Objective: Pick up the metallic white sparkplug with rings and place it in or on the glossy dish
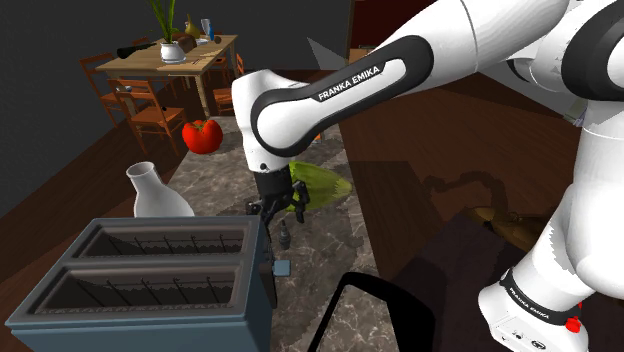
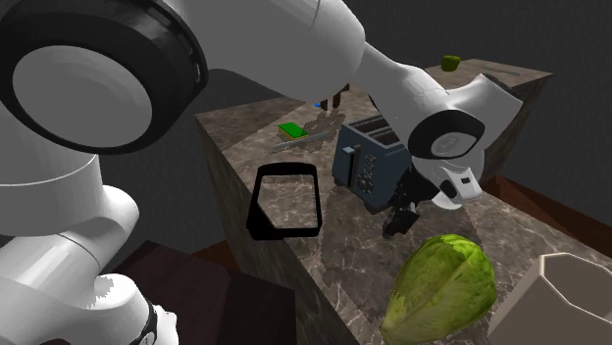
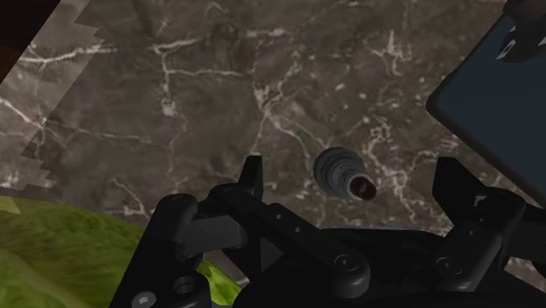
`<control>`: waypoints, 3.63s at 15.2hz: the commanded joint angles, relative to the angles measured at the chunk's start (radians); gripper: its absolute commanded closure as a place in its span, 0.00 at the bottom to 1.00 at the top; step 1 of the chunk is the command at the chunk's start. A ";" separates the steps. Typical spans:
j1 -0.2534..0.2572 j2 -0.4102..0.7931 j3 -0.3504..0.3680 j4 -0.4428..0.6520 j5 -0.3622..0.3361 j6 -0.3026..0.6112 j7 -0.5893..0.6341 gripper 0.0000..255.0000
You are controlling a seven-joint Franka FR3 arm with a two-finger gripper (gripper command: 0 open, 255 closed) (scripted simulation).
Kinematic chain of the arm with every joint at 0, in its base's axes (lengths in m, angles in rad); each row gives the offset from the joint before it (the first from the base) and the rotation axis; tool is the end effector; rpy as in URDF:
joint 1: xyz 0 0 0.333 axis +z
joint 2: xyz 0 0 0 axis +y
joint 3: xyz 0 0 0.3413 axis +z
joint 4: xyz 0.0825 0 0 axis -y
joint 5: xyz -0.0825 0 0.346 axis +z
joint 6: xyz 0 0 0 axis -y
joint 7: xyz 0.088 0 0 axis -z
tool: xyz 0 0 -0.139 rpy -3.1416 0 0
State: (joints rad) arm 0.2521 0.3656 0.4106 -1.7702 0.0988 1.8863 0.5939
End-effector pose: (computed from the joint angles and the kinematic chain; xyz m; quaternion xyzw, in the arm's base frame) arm 0.4674 0.3534 0.3682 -0.9869 -0.0094 0.1580 0.0301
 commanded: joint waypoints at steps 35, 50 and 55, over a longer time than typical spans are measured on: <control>-0.009 -0.075 0.012 0.169 0.023 -0.237 0.027 1.00; 0.049 -0.430 0.096 -0.197 0.203 -0.167 0.117 1.00; 0.096 -0.551 0.134 -0.302 0.282 -0.151 0.168 1.00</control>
State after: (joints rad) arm 0.3400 -0.1649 0.5390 -2.0595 0.3673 1.7368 0.7516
